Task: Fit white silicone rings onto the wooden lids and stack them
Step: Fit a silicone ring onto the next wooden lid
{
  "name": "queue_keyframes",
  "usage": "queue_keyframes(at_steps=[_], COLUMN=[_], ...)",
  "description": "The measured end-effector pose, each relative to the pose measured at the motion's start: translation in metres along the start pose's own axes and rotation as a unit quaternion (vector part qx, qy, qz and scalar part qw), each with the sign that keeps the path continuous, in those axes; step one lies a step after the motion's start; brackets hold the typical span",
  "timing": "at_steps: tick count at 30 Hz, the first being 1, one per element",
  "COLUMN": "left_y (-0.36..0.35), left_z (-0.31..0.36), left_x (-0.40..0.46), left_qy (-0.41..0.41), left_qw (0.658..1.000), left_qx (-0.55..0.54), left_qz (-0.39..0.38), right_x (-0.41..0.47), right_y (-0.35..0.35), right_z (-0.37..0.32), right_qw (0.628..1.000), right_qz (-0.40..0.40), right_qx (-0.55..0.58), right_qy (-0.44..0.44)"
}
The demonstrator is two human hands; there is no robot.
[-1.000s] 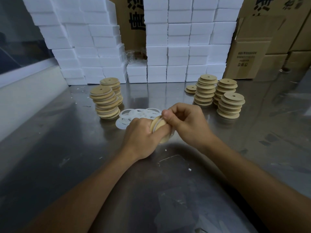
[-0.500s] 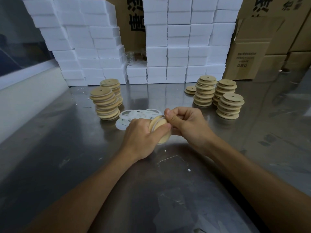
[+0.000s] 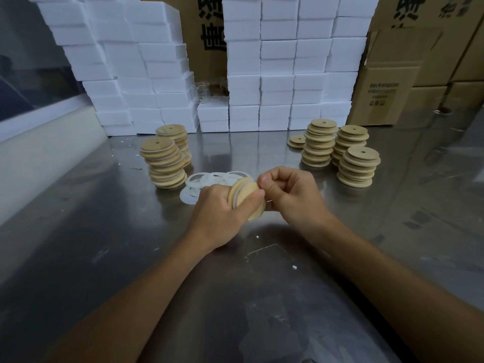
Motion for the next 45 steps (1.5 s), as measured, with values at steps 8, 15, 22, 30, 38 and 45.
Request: queue_keyframes(at_steps=[8, 15, 22, 30, 38, 45], left_y=[-0.006, -0.001, 0.004, 0.001, 0.002, 0.0], left_z=[-0.007, -0.007, -0.018, -0.017, -0.01, -0.008], left_x=[0.001, 0.004, 0.009, 0.009, 0.005, 0.004], left_qy=[0.025, 0.031, 0.084, 0.066, 0.077, 0.084], left_qw=[0.998, 0.997, 0.986, 0.995, 0.983, 0.983], left_qx=[-0.016, -0.069, -0.125, -0.059, 0.163, 0.165], left_qz=[-0.048, 0.024, 0.064, 0.056, 0.022, 0.001], right_x=[-0.003, 0.003, -0.002, -0.002, -0.005, -0.005], right_y=[-0.002, 0.004, -0.001, -0.002, 0.005, 0.003], right_z=[-0.014, 0.002, 0.008, 0.007, -0.008, -0.013], right_qw=[0.948, 0.997, 0.996, 0.996, 0.947, 0.919], right_qz=[-0.022, 0.012, -0.032, 0.032, 0.075, 0.07], right_qx=[-0.261, -0.078, 0.0, 0.041, -0.267, -0.324], right_qy=[0.182, 0.015, -0.084, -0.07, 0.161, 0.212])
Point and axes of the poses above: each hand's wrist, its own x-axis towards the middle knuckle, its own y-axis out of the back of the hand, z = x × y, the point moved 3 cm from there along x, towards the middle knuckle
